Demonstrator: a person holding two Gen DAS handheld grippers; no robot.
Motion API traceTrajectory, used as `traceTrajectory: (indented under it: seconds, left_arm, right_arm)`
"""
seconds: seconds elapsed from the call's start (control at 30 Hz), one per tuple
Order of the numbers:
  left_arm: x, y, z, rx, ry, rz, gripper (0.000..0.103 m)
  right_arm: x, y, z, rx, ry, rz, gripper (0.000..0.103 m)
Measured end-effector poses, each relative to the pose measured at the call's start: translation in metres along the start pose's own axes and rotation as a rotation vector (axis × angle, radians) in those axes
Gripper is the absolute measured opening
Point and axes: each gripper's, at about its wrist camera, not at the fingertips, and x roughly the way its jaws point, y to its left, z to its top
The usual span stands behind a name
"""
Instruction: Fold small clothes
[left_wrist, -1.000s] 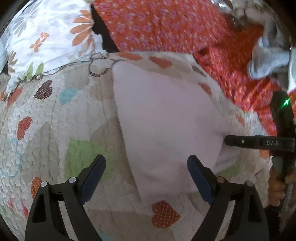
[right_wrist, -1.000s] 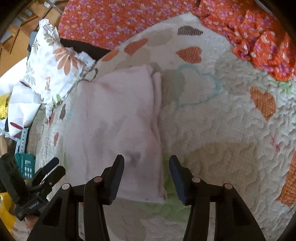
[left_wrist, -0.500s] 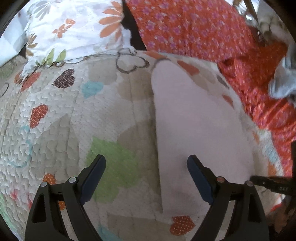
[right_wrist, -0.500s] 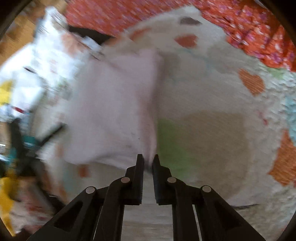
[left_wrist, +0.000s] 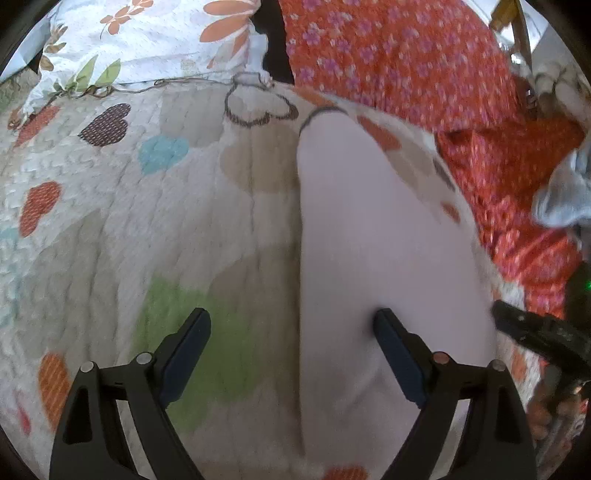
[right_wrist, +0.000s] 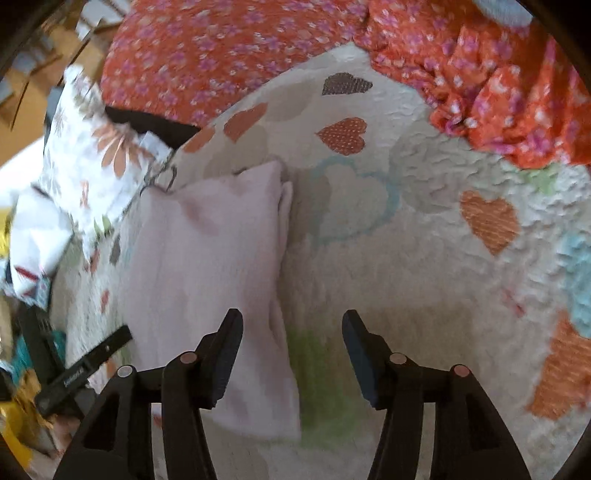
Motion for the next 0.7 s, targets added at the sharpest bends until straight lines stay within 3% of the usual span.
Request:
traceTrajectory:
  seconds: [0.17, 0.27, 0.3, 0.33, 0.37, 0.4, 0.57, 0.6, 0.67, 0.7]
  left_arm:
    - [0.023, -0.001, 0.007, -0.045, -0.01, -0.105, 0.103]
    - [0.026, -0.012, 0.006, -0.017, 0.005, -0.122, 0.101]
    - [0.025, -0.017, 0.005, -0.005, 0.016, -0.137, 0.085]
    - [0.021, -0.021, 0.004, 0.01, 0.013, -0.119, 0.078]
    - [0.016, -0.024, 0.004, 0.029, 0.01, -0.134, 0.043]
    - [0.012, -0.025, 0.006, 0.032, 0.024, -0.159, 0.033]
    - [-0.031, -0.011, 0.018, -0.028, -0.054, -0.169, 0.013]
    - [-0.044, -0.007, 0.021, -0.031, -0.089, -0.185, 0.003]
    - [-0.069, -0.002, 0.026, -0.023, -0.141, -0.191, 0.003]
    - [-0.08, 0.0, 0.028, -0.008, -0.162, -0.159, 0.003]
  right_arm:
    - [0.05, -0.006, 0.028, 0.084, 0.043, 0.137, 0.066]
    - [0.075, 0.0, 0.033, 0.117, 0.074, 0.224, 0.066]
    - [0.078, 0.005, 0.033, 0.12, 0.063, 0.227, 0.062]
    - [0.082, 0.012, 0.034, 0.121, 0.058, 0.227, 0.056]
    - [0.086, 0.021, 0.034, 0.117, 0.066, 0.222, 0.049]
    - [0.086, 0.034, 0.036, 0.1, 0.059, 0.197, 0.037]
    - [0.059, 0.083, 0.04, 0.019, -0.001, 0.252, 0.033]
    - [0.048, 0.096, 0.04, -0.013, -0.026, 0.264, 0.033]
    - [0.032, 0.113, 0.04, -0.051, -0.066, 0.299, 0.032]
    - [0.025, 0.119, 0.04, -0.062, -0.078, 0.335, 0.032]
